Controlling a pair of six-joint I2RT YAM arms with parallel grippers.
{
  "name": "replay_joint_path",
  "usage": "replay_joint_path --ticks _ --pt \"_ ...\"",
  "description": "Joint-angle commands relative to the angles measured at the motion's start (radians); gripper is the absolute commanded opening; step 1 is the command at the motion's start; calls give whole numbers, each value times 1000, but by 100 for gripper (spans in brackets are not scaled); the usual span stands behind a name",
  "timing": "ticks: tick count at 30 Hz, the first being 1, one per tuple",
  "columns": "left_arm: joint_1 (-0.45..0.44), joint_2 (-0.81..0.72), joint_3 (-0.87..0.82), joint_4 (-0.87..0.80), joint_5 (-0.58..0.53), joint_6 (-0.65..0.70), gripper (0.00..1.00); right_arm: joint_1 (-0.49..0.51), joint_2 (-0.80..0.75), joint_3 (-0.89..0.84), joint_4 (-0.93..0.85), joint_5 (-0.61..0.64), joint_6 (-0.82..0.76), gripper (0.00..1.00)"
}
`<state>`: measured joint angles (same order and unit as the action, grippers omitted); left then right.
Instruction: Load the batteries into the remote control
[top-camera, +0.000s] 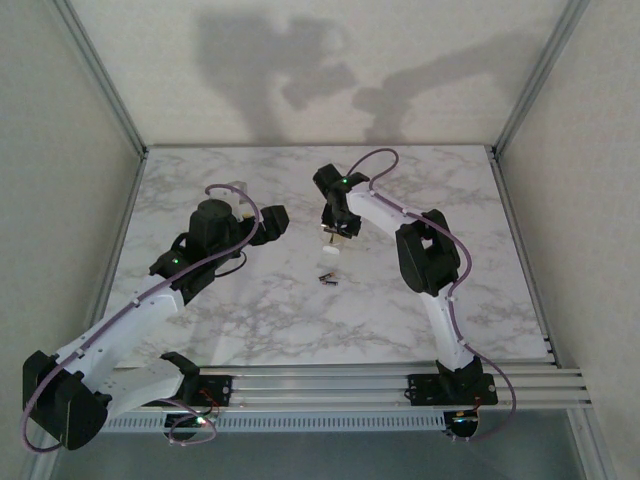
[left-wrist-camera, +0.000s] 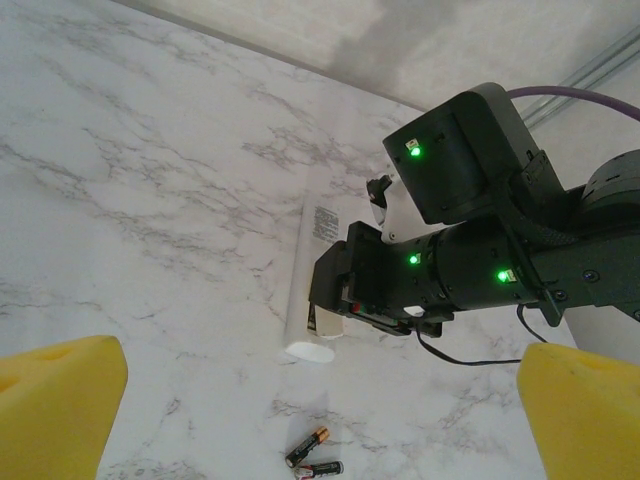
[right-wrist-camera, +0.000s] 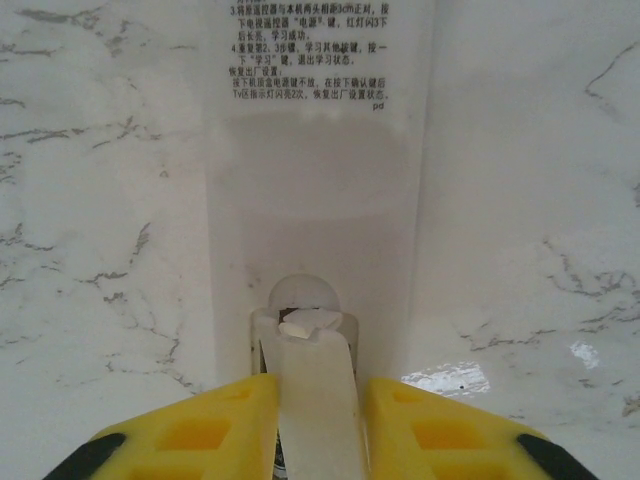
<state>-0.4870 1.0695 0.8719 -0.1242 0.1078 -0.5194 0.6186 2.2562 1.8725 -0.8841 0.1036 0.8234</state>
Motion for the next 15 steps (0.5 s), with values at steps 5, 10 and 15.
replay_joint_path --ticks 5,10,15 --pt "11 -1 -13 34 -2 -2 100 8 6 18 -12 -19 -15 25" --pt "11 0 -14 35 1 -2 100 8 -51 -19 21 -23 -47 18" --pt "11 -9 -14 30 -2 -2 99 1 -68 -23 -4 -13 -84 29"
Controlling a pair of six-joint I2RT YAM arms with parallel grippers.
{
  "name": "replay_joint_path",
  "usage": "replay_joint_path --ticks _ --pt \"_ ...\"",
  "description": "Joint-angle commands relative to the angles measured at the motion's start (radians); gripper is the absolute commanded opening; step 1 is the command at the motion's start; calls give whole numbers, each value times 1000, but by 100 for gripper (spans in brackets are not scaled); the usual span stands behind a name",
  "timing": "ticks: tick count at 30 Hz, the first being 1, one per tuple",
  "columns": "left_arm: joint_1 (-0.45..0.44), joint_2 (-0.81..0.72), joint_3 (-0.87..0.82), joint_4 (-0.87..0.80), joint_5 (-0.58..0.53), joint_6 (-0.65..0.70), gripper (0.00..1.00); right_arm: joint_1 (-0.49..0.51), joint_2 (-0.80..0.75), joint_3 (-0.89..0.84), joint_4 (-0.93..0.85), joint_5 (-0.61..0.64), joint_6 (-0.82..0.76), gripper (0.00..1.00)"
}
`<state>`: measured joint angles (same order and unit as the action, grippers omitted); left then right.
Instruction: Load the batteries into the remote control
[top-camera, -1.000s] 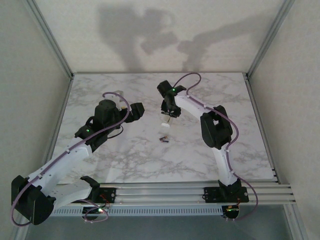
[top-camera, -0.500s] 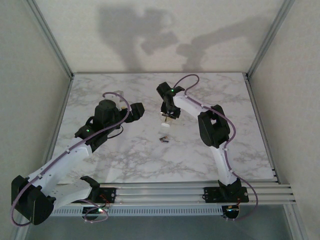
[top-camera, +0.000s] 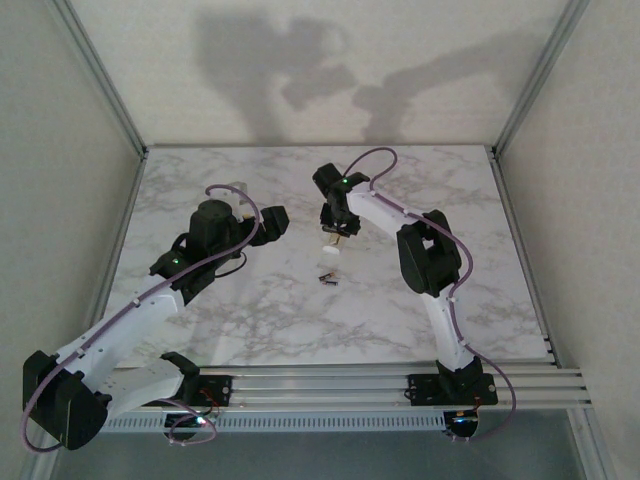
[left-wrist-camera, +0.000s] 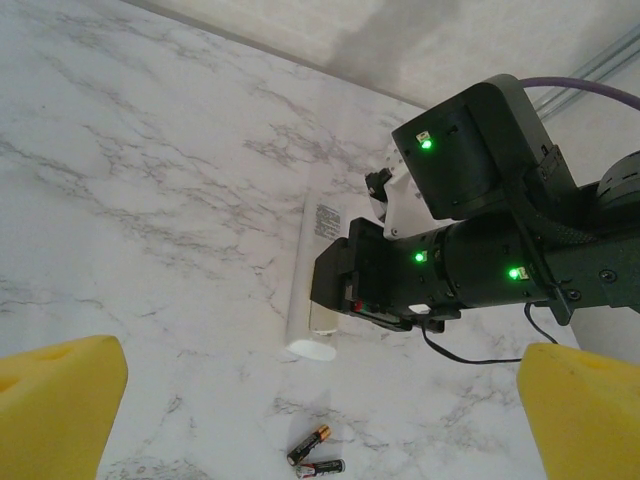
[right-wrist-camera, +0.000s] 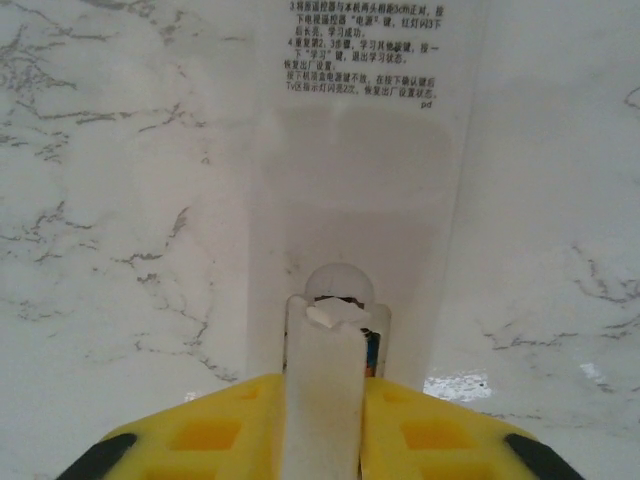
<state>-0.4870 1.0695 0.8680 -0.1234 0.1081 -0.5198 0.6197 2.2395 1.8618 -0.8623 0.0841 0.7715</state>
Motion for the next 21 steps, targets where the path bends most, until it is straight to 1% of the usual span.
replay_joint_path --ticks 1,6,9,16,21 --pt "11 -12 -12 31 -3 -3 100 -3 -57 -27 -22 11 -34 30" --pt "11 -16 -14 24 -4 -2 100 -16 -103 -140 28 9 -34 30" --pt "10 -17 -12 22 -3 -1 100 -18 -131 -168 35 9 -38 31" --pt "11 -6 -11 35 5 -8 100 -15 -140 -123 12 30 -58 38" --pt "11 -9 -7 30 5 -6 100 -18 -98 -81 -24 57 -65 39"
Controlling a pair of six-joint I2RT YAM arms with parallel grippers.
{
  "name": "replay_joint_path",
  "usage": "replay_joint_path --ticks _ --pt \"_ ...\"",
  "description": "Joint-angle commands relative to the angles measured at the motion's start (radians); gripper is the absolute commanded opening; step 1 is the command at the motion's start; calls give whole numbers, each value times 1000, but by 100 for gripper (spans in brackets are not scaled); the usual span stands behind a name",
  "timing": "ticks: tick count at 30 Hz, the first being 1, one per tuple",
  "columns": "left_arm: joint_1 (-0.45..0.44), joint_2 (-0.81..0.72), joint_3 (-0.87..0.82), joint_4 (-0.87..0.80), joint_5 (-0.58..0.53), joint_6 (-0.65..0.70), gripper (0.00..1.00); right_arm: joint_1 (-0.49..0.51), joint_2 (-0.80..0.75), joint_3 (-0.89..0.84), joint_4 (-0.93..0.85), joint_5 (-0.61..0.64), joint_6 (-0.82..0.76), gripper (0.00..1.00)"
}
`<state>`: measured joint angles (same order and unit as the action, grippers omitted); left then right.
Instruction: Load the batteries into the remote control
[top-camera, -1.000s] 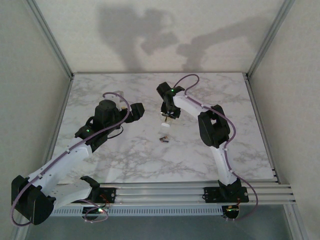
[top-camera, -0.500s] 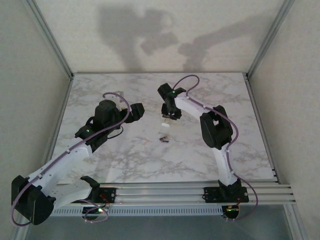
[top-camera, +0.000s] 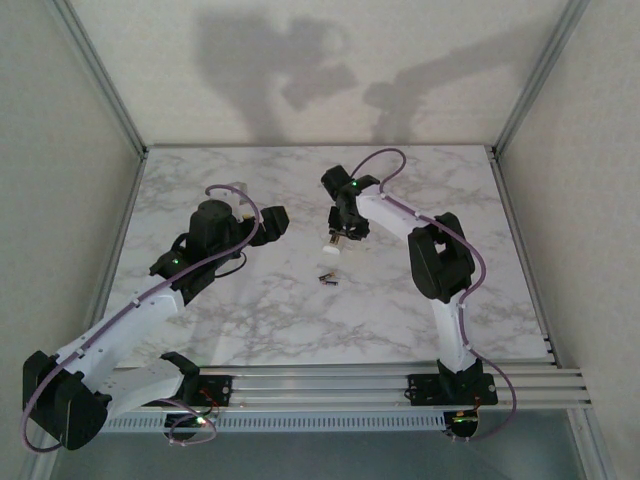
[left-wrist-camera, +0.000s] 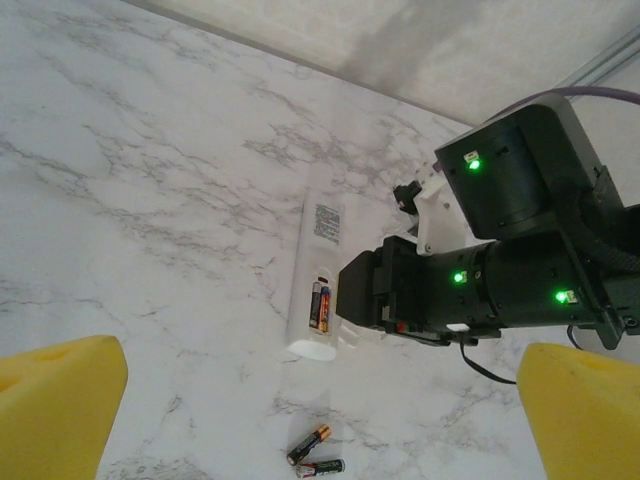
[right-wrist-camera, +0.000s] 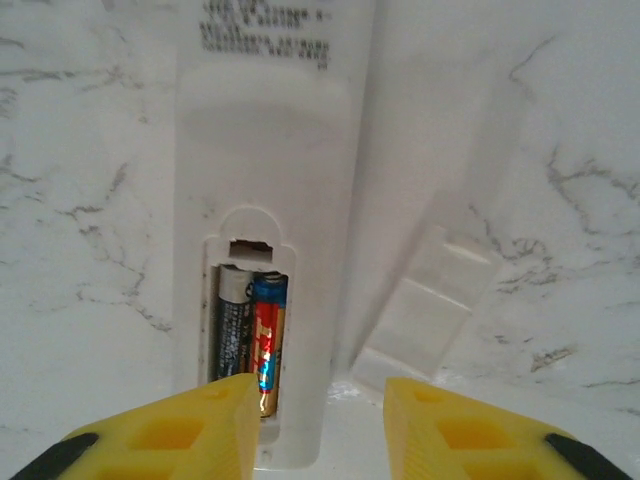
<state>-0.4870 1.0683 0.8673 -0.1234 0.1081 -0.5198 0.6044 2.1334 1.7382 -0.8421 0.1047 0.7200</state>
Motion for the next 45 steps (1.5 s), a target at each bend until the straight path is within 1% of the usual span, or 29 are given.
replay_joint_path --ticks 1,3,6,9,12,14,16,19,23,25,31,35,38,41,45 --pt "11 -8 -7 30 5 -5 100 -4 9 38 -40 35 -13 39" --pt "11 -10 -7 28 2 -4 100 -15 2 18 -23 11 -26 40" --pt "11 -10 -7 22 0 0 100 -34 -33 -16 6 -32 -86 41" --pt "11 -7 -6 23 2 0 99 -63 -96 -97 55 -63 -123 42" --pt "11 -6 -10 33 4 -4 99 -89 -130 -159 65 -59 -101 42" --pt "11 -3 -11 41 6 -6 100 -95 -122 -173 61 -64 -76 42" --pt "11 3 -10 44 14 -8 99 -96 -104 -175 74 -105 -60 43" --pt "11 12 -3 36 15 -3 100 -97 -71 -167 103 -140 -32 46" --pt "10 -2 -4 23 5 0 100 -93 -22 -127 72 -77 -8 48" --pt "11 -11 -8 20 -3 4 100 -90 -11 -120 78 -70 -12 48" --pt "11 -1 -8 29 3 -1 100 -58 63 -36 1 -9 -19 48" --pt "11 5 -4 30 8 0 100 -55 92 -24 -7 9 -10 48" --pt "11 4 -2 25 6 4 99 -50 113 -8 -40 39 -19 46" --pt "11 1 -3 24 2 3 100 -46 105 -36 -38 20 -12 41" --pt "11 2 -7 34 6 -7 100 -45 69 -97 -15 15 1 40"
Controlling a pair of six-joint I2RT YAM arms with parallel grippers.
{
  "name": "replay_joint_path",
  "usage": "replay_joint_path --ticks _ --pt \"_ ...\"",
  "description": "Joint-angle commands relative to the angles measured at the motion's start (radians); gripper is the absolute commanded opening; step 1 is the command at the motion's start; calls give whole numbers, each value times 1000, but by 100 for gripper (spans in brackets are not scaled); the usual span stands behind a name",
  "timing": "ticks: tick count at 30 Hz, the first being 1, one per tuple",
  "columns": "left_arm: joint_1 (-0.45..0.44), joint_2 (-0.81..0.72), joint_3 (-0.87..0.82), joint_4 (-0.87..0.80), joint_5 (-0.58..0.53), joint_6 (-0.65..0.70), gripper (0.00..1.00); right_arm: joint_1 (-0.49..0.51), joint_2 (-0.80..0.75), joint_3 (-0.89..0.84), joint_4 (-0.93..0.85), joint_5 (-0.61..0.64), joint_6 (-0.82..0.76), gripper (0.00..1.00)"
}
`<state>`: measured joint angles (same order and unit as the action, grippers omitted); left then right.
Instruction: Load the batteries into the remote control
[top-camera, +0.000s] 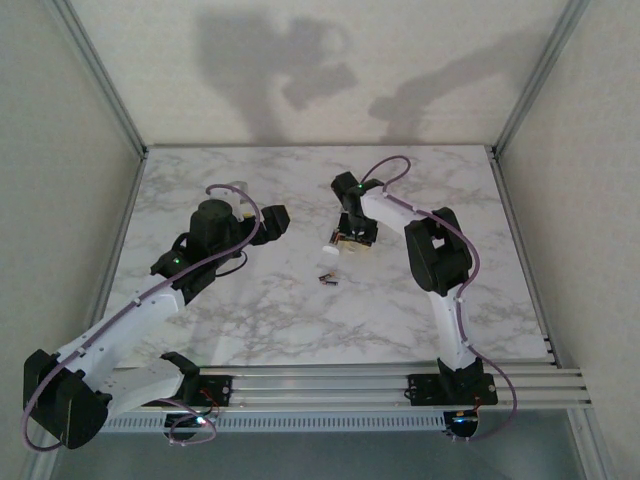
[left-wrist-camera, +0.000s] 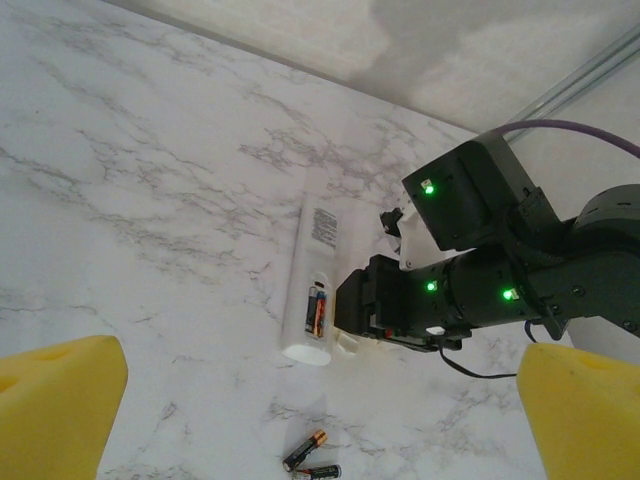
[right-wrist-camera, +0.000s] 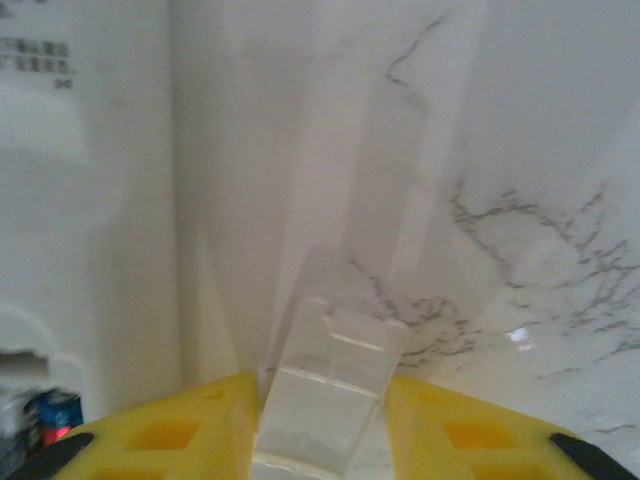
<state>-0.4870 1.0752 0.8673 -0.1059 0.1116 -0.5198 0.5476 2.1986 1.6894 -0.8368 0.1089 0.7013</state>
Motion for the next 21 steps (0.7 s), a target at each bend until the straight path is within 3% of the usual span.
replay_joint_path --ticks 1,12,21 --pt "11 -5 -8 20 6 -8 100 10 2 -54 -22 13 17 40" --pt "11 1 -3 22 34 -25 100 -14 -127 -92 12 -36 0 33" --pt "15 89 82 95 272 -129 100 -35 -419 -252 256 -230 13 33"
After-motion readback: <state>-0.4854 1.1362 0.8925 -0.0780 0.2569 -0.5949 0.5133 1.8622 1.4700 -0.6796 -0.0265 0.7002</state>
